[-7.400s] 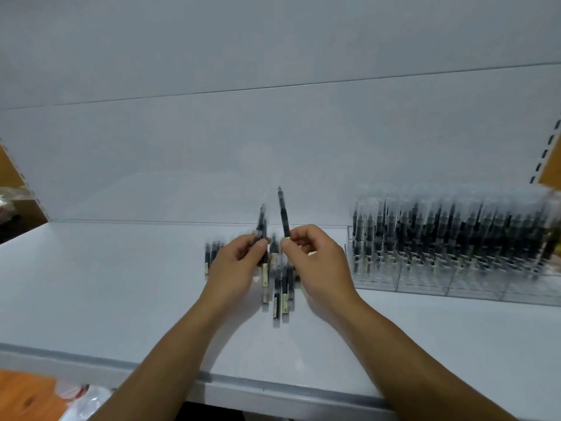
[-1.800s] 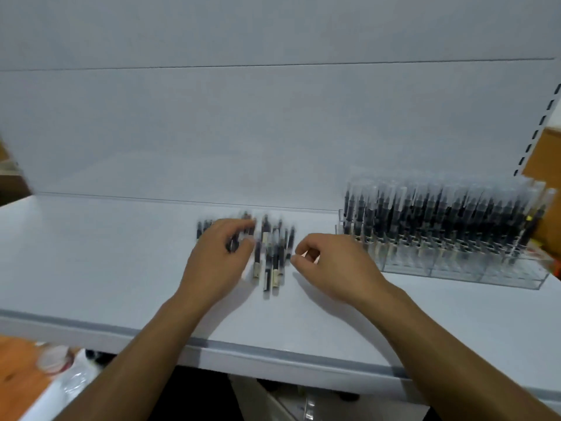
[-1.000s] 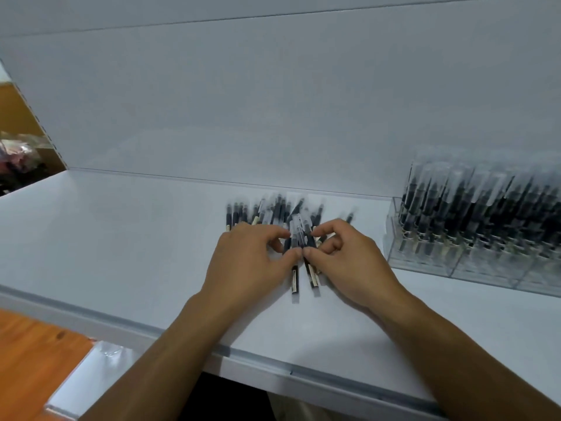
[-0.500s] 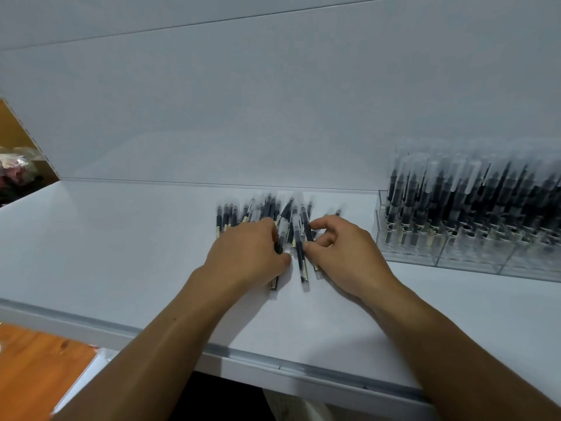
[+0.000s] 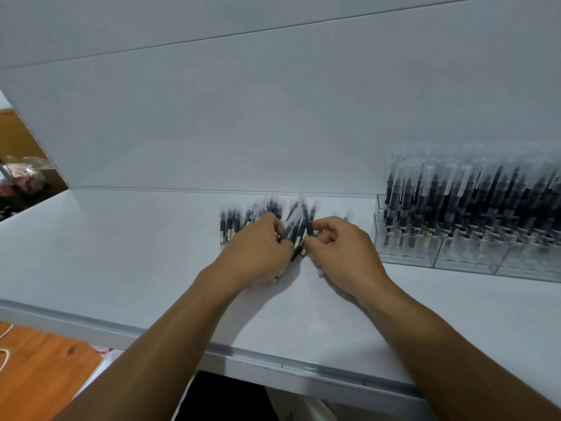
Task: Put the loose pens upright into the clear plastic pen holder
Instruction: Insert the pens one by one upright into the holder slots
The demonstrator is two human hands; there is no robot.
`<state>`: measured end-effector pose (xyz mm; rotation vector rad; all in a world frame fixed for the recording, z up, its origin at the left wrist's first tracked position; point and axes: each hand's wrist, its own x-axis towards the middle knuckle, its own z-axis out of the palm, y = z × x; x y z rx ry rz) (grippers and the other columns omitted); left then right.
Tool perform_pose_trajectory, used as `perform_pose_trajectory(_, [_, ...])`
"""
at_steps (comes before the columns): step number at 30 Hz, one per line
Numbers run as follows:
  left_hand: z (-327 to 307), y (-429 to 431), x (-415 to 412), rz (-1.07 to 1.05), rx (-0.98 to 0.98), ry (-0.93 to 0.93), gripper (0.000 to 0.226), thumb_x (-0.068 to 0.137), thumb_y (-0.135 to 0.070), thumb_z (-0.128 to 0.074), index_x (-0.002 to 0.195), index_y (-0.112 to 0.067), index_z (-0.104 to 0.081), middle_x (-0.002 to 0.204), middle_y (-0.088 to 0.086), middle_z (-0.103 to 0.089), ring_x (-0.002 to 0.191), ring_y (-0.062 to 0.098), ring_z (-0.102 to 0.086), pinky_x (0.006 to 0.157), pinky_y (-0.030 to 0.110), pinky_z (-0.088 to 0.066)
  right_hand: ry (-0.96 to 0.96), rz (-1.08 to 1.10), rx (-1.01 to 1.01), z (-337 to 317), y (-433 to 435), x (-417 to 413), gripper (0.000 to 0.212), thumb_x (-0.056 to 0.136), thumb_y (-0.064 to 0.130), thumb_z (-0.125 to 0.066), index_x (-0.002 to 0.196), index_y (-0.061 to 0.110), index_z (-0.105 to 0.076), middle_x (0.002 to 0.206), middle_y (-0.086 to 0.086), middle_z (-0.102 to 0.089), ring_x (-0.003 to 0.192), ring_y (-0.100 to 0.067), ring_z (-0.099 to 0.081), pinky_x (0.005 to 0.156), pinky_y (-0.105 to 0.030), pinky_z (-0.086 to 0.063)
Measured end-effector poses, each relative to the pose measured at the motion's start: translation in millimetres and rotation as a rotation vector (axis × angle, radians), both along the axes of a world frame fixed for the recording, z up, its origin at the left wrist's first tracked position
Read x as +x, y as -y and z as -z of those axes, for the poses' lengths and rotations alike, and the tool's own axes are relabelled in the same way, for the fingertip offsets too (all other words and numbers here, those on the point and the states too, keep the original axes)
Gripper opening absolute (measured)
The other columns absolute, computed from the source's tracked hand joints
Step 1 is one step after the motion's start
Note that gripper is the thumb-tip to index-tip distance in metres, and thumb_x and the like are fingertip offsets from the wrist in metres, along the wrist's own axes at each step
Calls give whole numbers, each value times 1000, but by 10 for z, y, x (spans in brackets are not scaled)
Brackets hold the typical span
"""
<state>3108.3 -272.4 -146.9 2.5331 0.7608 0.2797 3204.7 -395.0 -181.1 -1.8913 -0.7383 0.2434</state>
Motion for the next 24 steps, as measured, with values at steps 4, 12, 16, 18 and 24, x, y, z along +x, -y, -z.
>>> perform_pose_trajectory(4, [102, 86, 54, 70, 58, 0, 5, 96, -28, -45, 93, -25, -43, 77, -5, -57, 68, 9, -51, 53, 28, -31, -67, 40, 85, -7, 14, 44, 7, 87, 28, -64, 92, 33, -62, 75, 7, -67, 71, -17, -66, 66, -33, -56])
perform_pose_trajectory(12, [192, 133, 56, 72, 155, 84, 22, 89, -42, -59, 90, -27, -44, 77, -9, -58, 71, 8, -54, 57, 28, -38, -106, 46, 140, -17, 2, 54, 7, 84, 28, -64, 89, 33, -62, 76, 8, -67, 64, -4, -63, 56, -22, -46])
perform_pose_trajectory(16, [194, 186, 48, 64, 188, 90, 28, 84, -49, -60, 90, -27, -43, 74, -10, -59, 70, 9, -56, 56, 29, -39, -135, 61, 176, -15, -3, 45, 8, 82, 26, -65, 89, 31, -64, 77, 7, -68, 69, -9, -65, 63, -28, -51])
perform_pose_trajectory(18, [188, 195, 54, 60, 230, 65, 27, 83, -45, -61, 90, -28, -41, 76, -9, -57, 69, 9, -54, 54, 29, -37, -130, 65, 179, -17, 7, 47, 8, 84, 28, -65, 91, 31, -64, 77, 7, -69, 66, -7, -65, 61, -26, -51])
perform_pose_trajectory(24, [172, 145, 35, 47, 163, 73, 23, 84, -38, -64, 84, -29, -43, 75, -11, -54, 67, 4, -49, 53, 24, -31, -130, 66, 201, -25, 28, 40, 8, 84, 28, -66, 90, 30, -63, 74, 8, -68, 54, 0, -60, 47, -15, -44])
